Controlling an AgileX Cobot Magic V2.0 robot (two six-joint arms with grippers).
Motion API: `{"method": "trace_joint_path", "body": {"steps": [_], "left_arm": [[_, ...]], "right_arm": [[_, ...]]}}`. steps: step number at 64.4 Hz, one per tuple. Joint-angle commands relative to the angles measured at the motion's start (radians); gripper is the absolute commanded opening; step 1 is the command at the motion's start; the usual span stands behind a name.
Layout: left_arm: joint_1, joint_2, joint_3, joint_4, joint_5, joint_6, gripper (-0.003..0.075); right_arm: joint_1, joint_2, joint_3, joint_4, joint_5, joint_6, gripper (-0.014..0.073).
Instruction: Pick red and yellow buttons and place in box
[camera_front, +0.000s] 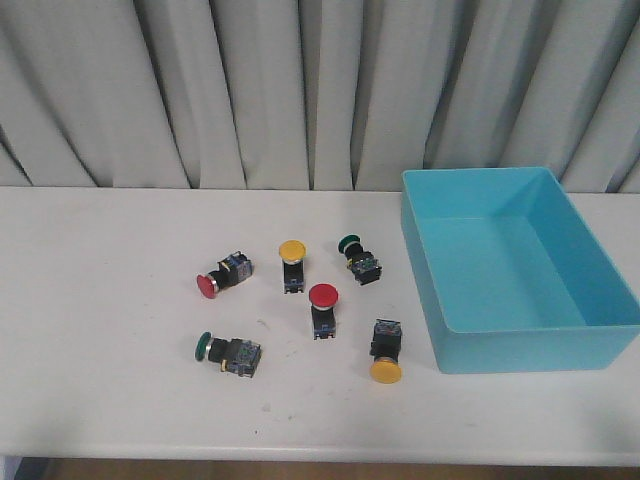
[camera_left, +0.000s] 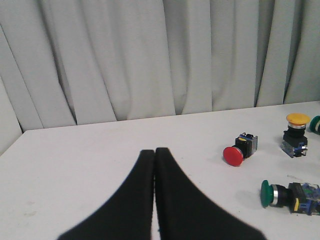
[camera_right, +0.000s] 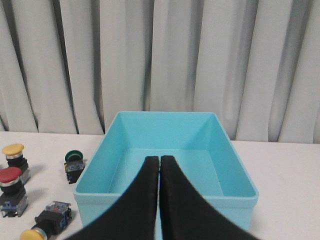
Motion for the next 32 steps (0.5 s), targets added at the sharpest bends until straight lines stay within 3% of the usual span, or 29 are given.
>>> {"method": "trace_joint_path", "body": {"steps": [1, 15, 32], "left_arm": [[-0.005, -0.015, 0.043, -0.007, -0.073, -0.007, -0.0006], [-0.005, -0.002, -0.152, -0.008, -0.087, -0.088, -0.0006], [-0.005, 0.214, -0.532, -0.004, 0.134, -0.019, -0.0006]], "right_arm": [[-0.006, -0.011, 0.000, 0.010, -0.092, 0.010, -0.0003], [-0.006, 0.032, -0.176, 0.065, -0.052, 0.008, -0.0003], [-0.006, 0.284, -0.532, -0.028, 0.144, 0.000, -0.0003]]}}
